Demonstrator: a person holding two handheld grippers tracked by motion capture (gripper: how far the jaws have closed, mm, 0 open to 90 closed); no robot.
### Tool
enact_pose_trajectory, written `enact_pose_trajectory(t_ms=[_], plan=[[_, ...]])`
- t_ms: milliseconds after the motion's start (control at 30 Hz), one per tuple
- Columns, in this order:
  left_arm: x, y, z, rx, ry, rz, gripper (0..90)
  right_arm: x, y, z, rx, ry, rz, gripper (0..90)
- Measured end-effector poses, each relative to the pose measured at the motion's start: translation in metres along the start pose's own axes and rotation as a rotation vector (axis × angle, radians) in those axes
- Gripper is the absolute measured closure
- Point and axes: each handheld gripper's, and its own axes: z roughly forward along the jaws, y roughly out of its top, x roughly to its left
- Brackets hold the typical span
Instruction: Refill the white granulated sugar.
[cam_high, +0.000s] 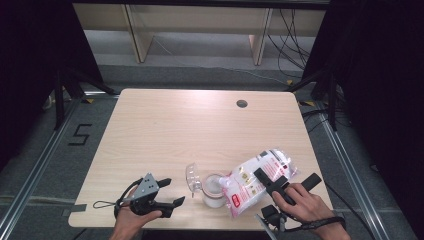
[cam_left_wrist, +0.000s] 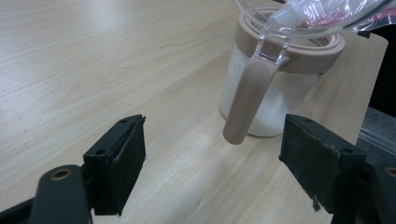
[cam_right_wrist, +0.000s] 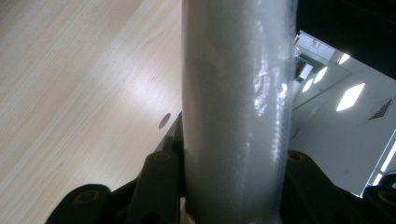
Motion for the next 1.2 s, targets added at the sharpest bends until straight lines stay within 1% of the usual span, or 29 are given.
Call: enact_pose_trajectory(t_ms=[133, 167, 200, 267, 333, 433, 467, 500, 567, 667, 767, 800, 833, 900, 933, 967, 1000, 1100, 1133, 1200], plan=[[0.0, 0.0, 0.0, 0.0, 0.0, 0.0, 21.7, -0.0007, 0.0001, -0.0003, -0.002, 0.001, 0.003, 70.7], [-0.0003, 0.0001, -0.0004, 0.004, 0.007, 0.001, 21.7, -0.0006, 0.0, -0.0004, -0.003, -0.001, 0.005, 70.8], [0.0, 0.0, 0.0002, 0.0, -0.001, -0.001, 21.7, -0.0006, -0.0001, -0.0004, -0.003, -0.001, 0.006, 70.8], [0.0003, 0.0001, -0.0001, 0.001, -0.001, 0.007, 21.7, -0.0004, -0.0001, -0.0002, -0.003, 0.0, 0.004, 70.8], [0.0, 0.0001, 0.0, 0.0, 0.0, 0.0, 21.7, -0.0002, -0.0002, -0.0002, -0.004, 0.0, 0.007, 70.8], [-0.0002, 0.0001, -0.0003, 0.001, 0.002, 0.0, 21.7, -0.0003, -0.0003, -0.0004, -0.005, -0.003, 0.01, 70.8], [-0.0004, 0.0002, -0.0006, 0.004, 0.007, 0.001, 21.7, -0.0013, -0.0008, -0.001, -0.003, 0.001, -0.001, 70.8], [-0.0003, 0.0003, -0.0005, 0.002, 0.006, -0.001, 21.7, -0.0014, -0.0009, -0.0012, -0.003, -0.001, -0.001, 70.9], [-0.0003, 0.0002, -0.0006, 0.003, 0.006, -0.001, 21.7, -0.0008, -0.0009, -0.0011, -0.006, -0.004, 0.017, 70.9], [-0.0003, 0.0003, -0.0005, 0.003, 0.006, 0.0, 21.7, -0.001, -0.001, -0.0012, -0.009, -0.005, 0.018, 70.9], [0.0004, 0.0006, -0.0007, 0.003, 0.003, 0.016, 21.7, -0.0007, -0.0007, -0.001, -0.011, -0.006, 0.016, 70.9], [-0.0004, 0.0003, -0.0006, 0.003, 0.007, -0.001, 21.7, -0.0006, -0.0007, -0.0009, -0.012, -0.006, 0.017, 70.9], [-0.0004, 0.0002, -0.0006, 0.002, 0.006, -0.002, 21.7, -0.0005, -0.0007, -0.0008, -0.012, -0.006, 0.017, 71.0], [0.0002, 0.0001, -0.0002, 0.0, -0.001, 0.006, 21.7, -0.0006, -0.0005, -0.0008, -0.01, -0.005, 0.011, 71.0], [0.0004, 0.0003, -0.0003, 0.0, -0.001, 0.011, 21.7, -0.0014, -0.0007, -0.0013, -0.005, -0.001, -0.002, 71.0], [0.0001, 0.0005, -0.0006, 0.003, 0.005, 0.01, 21.7, -0.0015, -0.0009, -0.0013, -0.005, 0.001, 0.0, 71.0], [0.0, 0.0004, -0.0006, 0.003, 0.005, 0.007, 21.7, -0.0007, -0.0008, -0.0008, -0.009, -0.003, 0.011, 71.0], [0.0, 0.0004, -0.0006, 0.003, 0.006, 0.008, 21.7, -0.0007, -0.0008, -0.0013, -0.008, -0.005, 0.013, 71.0], [-0.0003, 0.0003, -0.0006, 0.003, 0.006, 0.002, 21.7, -0.001, -0.0008, -0.0014, -0.008, -0.003, 0.014, 71.0], [0.0002, 0.0003, -0.0003, 0.0, -0.002, 0.008, 21.7, -0.0011, -0.0006, -0.0015, -0.009, -0.005, 0.011, 71.1]])
